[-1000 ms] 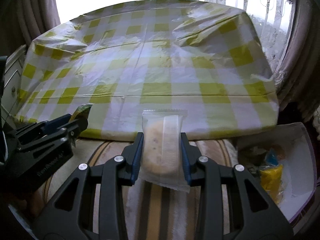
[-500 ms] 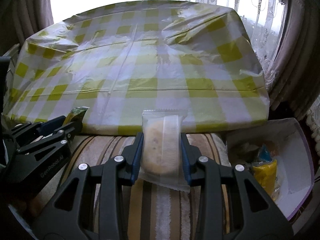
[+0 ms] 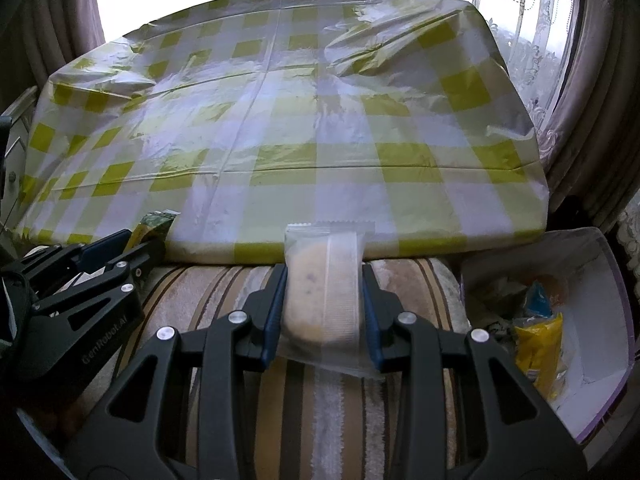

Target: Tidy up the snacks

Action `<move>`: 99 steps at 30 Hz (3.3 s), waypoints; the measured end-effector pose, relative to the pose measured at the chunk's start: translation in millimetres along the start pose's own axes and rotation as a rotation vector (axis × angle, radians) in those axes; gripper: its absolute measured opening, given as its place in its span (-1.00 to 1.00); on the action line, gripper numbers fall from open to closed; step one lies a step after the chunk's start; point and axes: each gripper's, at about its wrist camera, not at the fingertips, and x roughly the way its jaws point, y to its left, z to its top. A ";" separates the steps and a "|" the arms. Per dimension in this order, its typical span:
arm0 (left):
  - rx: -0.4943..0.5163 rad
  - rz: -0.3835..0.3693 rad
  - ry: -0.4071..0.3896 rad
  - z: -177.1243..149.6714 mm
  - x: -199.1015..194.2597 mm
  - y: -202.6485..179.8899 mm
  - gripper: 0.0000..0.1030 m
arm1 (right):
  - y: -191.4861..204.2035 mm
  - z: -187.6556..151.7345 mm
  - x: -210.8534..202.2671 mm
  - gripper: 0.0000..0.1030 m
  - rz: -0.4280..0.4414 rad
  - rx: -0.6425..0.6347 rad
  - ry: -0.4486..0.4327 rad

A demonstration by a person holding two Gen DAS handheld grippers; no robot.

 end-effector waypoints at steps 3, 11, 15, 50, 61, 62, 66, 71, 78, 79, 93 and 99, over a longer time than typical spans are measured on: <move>-0.001 0.001 0.000 0.1 -0.1 -0.2 -0.39 | 0.0 0.1 0.1 -0.25 0.001 0.000 0.000; -0.001 0.001 0.000 0.4 0.0 -0.3 -0.39 | 0.0 0.0 0.2 -0.25 0.001 0.000 0.000; -0.002 0.001 0.000 0.2 0.1 -0.3 -0.39 | -0.1 0.0 0.1 -0.25 0.001 0.000 0.000; -0.002 0.002 0.001 0.4 0.5 -0.4 -0.39 | -0.4 0.2 0.3 -0.25 0.003 0.000 0.000; -0.002 0.003 0.001 0.6 0.6 -0.5 -0.39 | -0.5 0.1 0.3 -0.25 0.003 0.001 0.001; -0.002 0.003 0.002 0.7 0.7 -0.5 -0.39 | -0.5 0.1 0.3 -0.25 0.003 0.000 0.001; -0.002 0.003 0.002 0.7 0.7 -0.6 -0.39 | -0.6 0.2 0.4 -0.25 0.003 0.000 0.000; -0.002 0.004 0.002 0.7 0.7 -0.6 -0.39 | -0.6 0.1 0.4 -0.25 0.004 0.001 0.001; -0.001 0.004 0.002 1.0 0.7 -0.7 -0.39 | -0.7 0.2 0.2 -0.25 0.004 0.001 0.000; 0.000 0.007 0.001 1.2 0.3 -0.9 -0.39 | -0.8 0.1 0.0 -0.25 0.005 0.002 -0.001; 0.191 -0.244 -0.135 22.8 -46.9 -73.5 -0.39 | -85.8 -3.4 -50.5 -0.25 -0.048 0.210 -0.102; 0.338 -0.461 -0.122 21.4 -58.2 -148.2 -0.38 | -171.2 -38.5 -72.9 -0.23 -0.242 0.348 -0.090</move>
